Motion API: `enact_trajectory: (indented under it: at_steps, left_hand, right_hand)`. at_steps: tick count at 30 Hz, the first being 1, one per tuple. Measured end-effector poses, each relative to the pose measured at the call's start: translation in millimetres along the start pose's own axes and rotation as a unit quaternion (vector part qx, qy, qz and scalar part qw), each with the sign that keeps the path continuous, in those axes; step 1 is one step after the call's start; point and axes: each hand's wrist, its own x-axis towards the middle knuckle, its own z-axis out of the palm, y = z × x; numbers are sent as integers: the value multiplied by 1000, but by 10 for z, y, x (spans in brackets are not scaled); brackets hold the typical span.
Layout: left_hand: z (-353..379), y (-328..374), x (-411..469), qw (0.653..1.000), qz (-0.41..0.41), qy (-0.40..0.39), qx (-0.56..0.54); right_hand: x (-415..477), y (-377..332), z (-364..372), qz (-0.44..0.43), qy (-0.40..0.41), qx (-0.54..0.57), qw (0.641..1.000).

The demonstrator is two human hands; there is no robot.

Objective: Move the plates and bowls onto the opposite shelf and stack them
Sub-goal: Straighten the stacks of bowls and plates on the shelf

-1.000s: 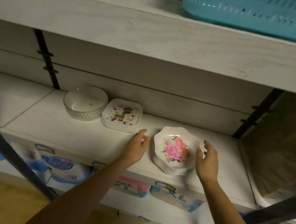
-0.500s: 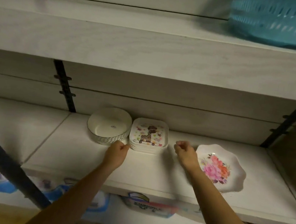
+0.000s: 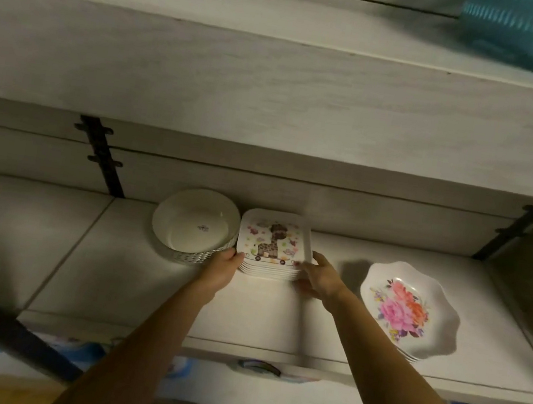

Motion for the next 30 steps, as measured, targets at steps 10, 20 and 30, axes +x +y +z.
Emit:
enact_trajectory:
  at_steps: [10,20,30]
  left_hand:
    - [-34,-105,-46,1000,4,-3,-9]
    - [-47,-310,-501,1000,27,-16,5]
    - [-5,-365,-861,1000,6,21,21]
  right_hand:
    - [-80,130,24,8,46,-12,999]
    - [-542,446,-34,-1,57,-56,997]
    - [-874,626,-70,-9,35,-63,997]
